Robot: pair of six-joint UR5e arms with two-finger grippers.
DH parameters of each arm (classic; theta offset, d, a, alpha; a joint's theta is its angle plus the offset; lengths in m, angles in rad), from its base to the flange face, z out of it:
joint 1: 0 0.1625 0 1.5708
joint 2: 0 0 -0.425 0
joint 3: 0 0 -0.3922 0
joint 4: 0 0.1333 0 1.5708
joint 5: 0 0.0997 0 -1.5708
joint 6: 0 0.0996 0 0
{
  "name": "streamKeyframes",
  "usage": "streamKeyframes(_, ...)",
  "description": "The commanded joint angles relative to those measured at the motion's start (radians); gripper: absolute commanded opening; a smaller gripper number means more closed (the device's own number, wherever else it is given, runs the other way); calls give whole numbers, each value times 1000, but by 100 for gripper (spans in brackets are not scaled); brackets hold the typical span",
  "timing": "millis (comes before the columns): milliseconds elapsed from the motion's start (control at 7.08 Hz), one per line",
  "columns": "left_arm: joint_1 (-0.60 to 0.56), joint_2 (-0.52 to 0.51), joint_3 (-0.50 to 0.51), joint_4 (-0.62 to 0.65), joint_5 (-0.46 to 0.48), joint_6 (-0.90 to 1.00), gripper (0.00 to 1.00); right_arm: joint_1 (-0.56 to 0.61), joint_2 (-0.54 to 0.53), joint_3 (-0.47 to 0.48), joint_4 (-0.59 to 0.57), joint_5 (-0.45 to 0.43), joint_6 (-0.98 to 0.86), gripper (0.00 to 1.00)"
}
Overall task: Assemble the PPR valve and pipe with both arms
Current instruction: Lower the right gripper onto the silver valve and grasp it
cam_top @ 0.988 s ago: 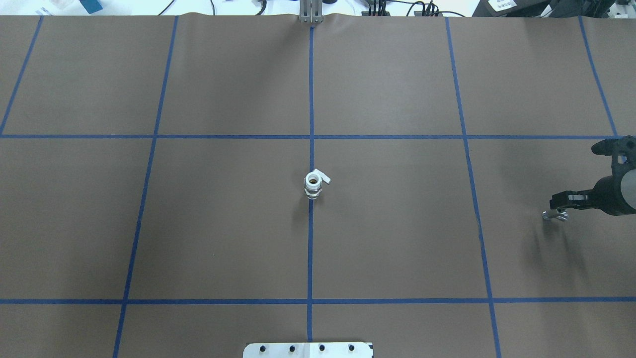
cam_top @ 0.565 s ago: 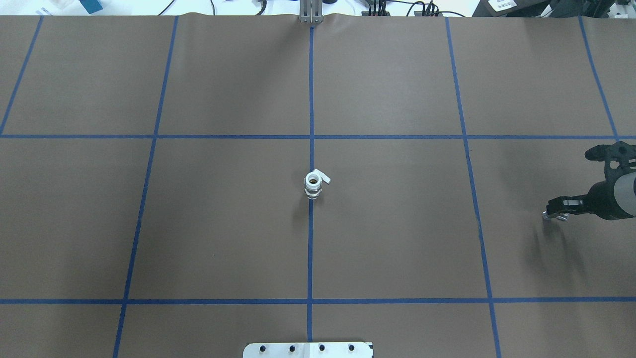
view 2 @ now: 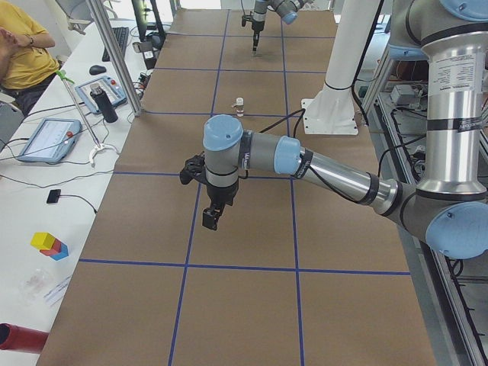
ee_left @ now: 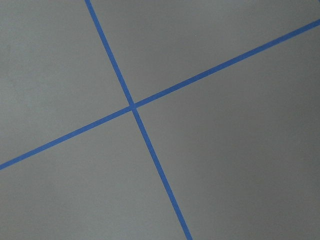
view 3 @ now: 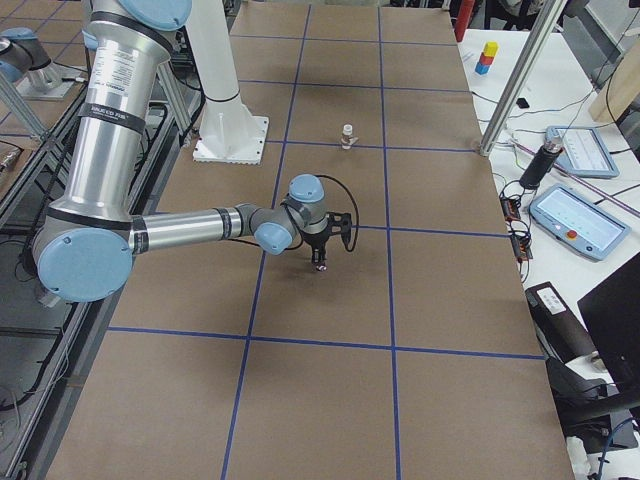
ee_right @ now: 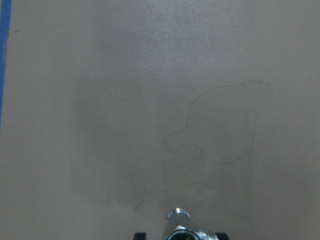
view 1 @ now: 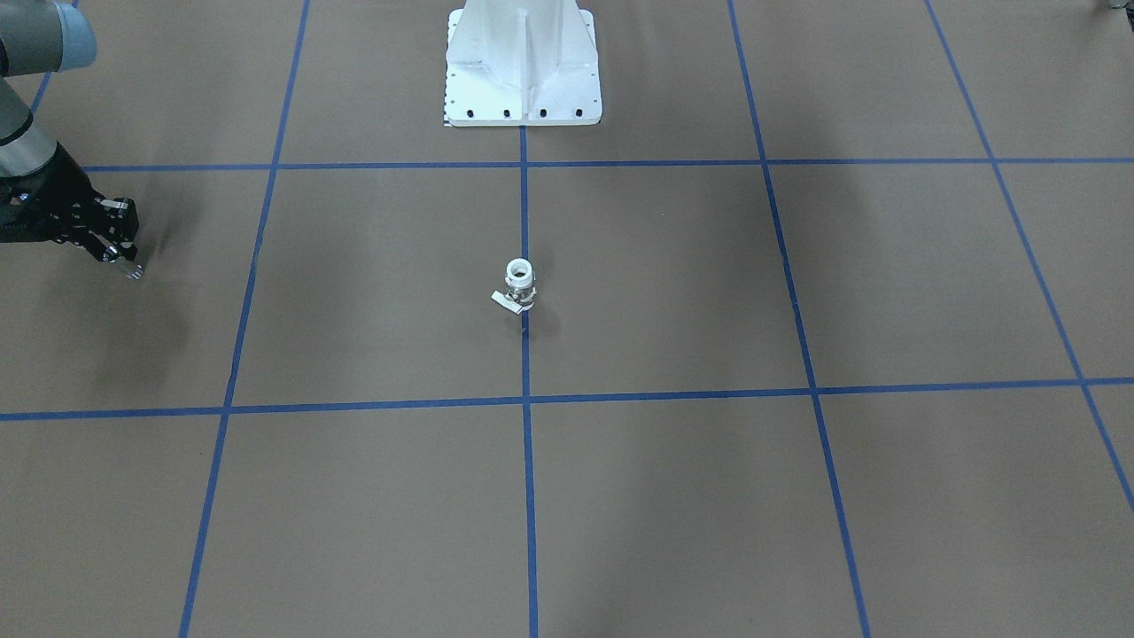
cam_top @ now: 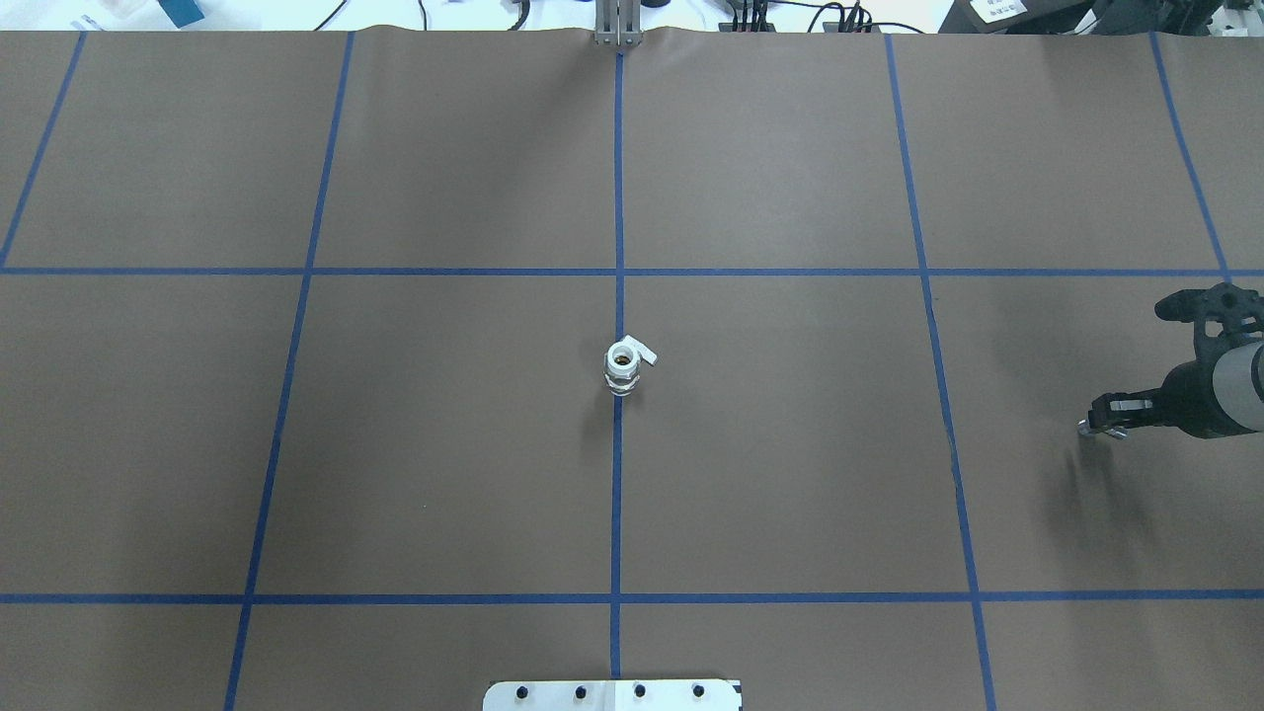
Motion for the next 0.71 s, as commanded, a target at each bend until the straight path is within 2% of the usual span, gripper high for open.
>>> streamKeyframes(0, 0, 0, 0, 0, 0, 0, 100, 1, 3, 3, 0, 2, -11, 0)
streamKeyframes(282, -5, 0, 0, 1, -2, -9, 100, 1, 12, 7, 0, 11, -10, 0)
streamKeyframes(565, -6, 30, 6, 6, -3, -116, 100, 50, 73, 10, -50, 29, -4, 0)
